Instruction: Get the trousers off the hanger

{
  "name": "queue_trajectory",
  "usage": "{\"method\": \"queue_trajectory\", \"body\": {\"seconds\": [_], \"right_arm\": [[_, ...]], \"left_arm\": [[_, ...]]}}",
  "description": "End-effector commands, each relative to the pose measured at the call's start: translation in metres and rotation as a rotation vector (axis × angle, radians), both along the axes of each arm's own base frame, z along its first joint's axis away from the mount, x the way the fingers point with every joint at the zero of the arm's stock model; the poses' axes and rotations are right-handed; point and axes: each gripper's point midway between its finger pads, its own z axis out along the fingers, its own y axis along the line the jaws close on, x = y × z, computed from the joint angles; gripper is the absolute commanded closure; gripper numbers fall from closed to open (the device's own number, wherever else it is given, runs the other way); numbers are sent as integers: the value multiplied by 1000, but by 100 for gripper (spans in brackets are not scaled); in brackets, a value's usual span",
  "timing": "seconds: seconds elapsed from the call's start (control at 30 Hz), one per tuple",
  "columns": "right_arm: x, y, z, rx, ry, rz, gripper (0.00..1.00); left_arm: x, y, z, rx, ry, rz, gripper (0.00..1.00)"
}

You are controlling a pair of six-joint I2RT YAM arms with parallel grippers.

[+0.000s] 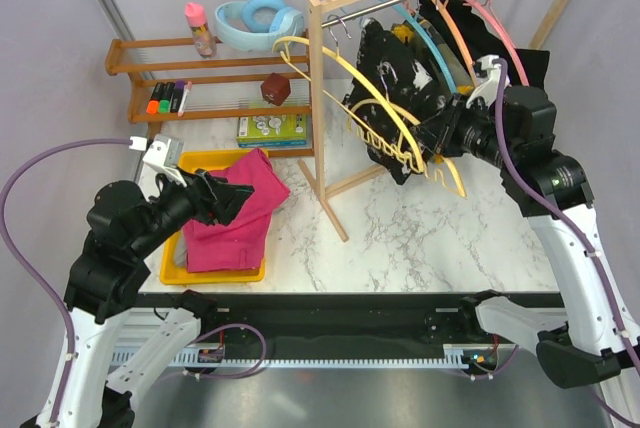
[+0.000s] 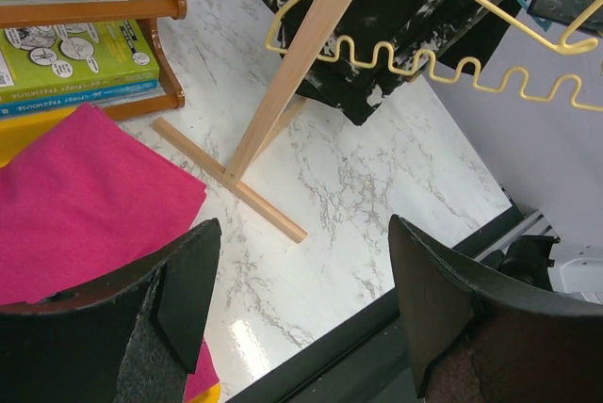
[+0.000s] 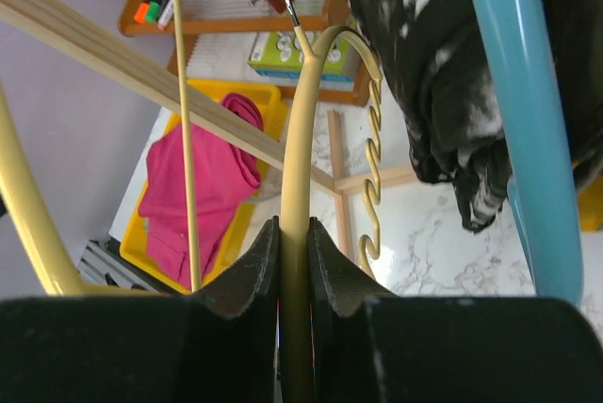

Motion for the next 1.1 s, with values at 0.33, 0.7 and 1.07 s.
{"method": "queue_trajectory", "body": {"seconds": [0.33,0.7,1.07], "right_arm": [[41,19,106,164,-267,9,100],[61,25,138,218,-305,-12,100],[52,34,162,246,-343,9,100]], "left_arm": [[-11,-7,21,-64,-44,-52,22],[-15,-12,27,-65,-55,-89,22],[-16,-13,29,-65,-57,-99,22]]}}
